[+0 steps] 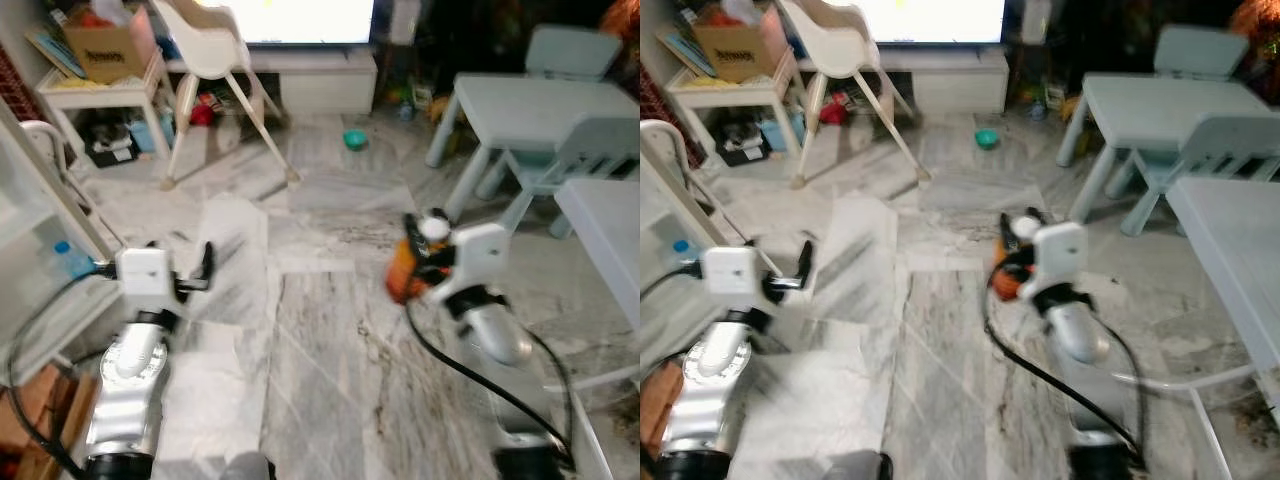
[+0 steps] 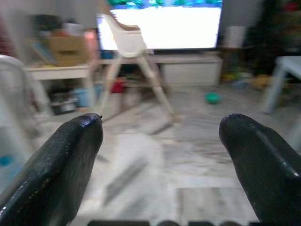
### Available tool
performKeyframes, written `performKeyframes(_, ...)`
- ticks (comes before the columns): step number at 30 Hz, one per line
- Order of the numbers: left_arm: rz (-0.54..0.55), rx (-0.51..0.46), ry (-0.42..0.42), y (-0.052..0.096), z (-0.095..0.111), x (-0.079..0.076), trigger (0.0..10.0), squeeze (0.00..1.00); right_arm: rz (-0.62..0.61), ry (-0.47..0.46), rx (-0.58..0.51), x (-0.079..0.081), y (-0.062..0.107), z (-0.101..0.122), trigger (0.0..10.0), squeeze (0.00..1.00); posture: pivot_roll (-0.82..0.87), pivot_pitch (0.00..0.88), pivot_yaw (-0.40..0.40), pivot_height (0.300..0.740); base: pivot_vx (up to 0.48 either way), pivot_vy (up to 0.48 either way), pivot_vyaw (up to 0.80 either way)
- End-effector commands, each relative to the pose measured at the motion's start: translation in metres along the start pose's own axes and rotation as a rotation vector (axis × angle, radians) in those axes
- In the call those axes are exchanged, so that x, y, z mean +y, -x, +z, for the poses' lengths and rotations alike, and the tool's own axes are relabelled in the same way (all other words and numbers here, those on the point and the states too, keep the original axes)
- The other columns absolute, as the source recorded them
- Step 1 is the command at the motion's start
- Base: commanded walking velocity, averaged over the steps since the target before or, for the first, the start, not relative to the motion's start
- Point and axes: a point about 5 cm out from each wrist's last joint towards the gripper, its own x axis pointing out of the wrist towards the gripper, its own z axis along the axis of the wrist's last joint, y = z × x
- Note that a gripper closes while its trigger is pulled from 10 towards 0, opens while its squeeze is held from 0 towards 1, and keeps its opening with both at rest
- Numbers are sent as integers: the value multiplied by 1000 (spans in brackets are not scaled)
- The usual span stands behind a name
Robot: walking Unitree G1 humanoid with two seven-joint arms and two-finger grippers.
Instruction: Restocking fridge
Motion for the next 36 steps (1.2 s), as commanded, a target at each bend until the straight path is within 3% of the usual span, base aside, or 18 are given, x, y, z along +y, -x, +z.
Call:
performKeyframes(1, -16, -8, 0, -1, 0, -7, 10000, 0, 21, 29, -30, -3, -2, 7, 10000, 0, -9, 0, -10, 740, 0, -382, 775)
performKeyframes(6, 2, -7, -13, -1, 0, -6, 10000, 0, 48, 43, -38, -3, -5, 10, 10000, 0, -4, 0, -15, 740, 0, -306, 777)
performKeyframes(12, 44, 2, 30, 2, -3, -1, 10000, 0, 59, 67, -37, -4, -6, 9, 10000, 0, 6, 0, -16, 740, 0, 0, 780)
performKeyframes(22, 61, 40, -15, 12, -11, 8, 10000, 0, 84, 69, -31, -3, -5, 6, 10000, 0, 16, 0, -16, 740, 0, 0, 777)
performKeyframes(24, 87, 32, -54, 12, -10, 10, 10000, 0, 65, 105, -32, -6, -6, 7, 10000, 0, 18, 0, -17, 740, 0, 0, 775)
performKeyframes(26, 88, 34, -56, 12, -11, 10, 10000, 0, 34, 147, -21, -11, -7, 5, 10000, 0, 17, 0, -16, 740, 0, 0, 775)
performKeyframes(36, 100, 44, -40, 12, -11, 13, 10000, 0, 31, 130, -17, -14, -7, 3, 10000, 0, 17, 0, -14, 740, 0, 0, 777)
